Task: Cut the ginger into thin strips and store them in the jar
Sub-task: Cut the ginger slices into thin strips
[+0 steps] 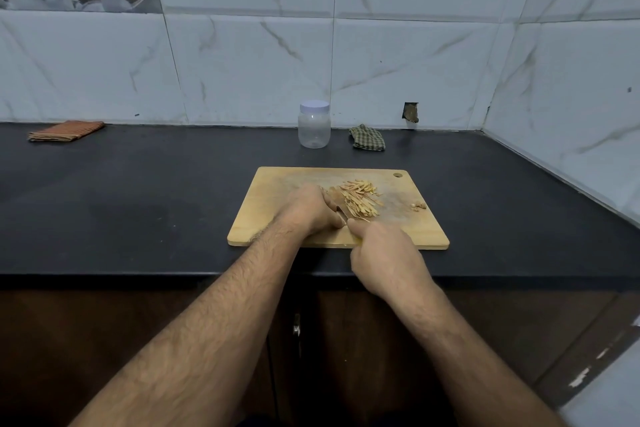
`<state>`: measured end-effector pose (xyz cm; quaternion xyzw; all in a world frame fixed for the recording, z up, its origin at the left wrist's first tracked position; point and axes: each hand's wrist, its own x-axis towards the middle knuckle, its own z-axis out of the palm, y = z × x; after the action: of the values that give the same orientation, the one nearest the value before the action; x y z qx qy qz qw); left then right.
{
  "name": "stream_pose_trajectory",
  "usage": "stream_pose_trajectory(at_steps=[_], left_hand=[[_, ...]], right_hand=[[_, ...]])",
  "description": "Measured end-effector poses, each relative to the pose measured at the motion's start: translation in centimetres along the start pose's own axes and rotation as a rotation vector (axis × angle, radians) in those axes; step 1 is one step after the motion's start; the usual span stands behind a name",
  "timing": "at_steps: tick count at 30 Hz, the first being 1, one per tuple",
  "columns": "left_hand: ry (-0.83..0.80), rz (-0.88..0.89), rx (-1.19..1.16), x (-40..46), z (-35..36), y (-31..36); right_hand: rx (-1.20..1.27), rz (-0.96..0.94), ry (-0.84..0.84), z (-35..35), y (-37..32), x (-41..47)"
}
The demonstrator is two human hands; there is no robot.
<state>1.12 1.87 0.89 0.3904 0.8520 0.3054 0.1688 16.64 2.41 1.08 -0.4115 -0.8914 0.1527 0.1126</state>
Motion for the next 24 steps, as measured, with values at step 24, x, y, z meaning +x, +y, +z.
stream_pose_trajectory(at_steps=[24], left_hand=[[-0.008, -0.137, -0.136, 0.3, -0.3, 0.5]], right_hand=[[0.116, -0.032, 0.063, 0.0, 0.6, 0.4]])
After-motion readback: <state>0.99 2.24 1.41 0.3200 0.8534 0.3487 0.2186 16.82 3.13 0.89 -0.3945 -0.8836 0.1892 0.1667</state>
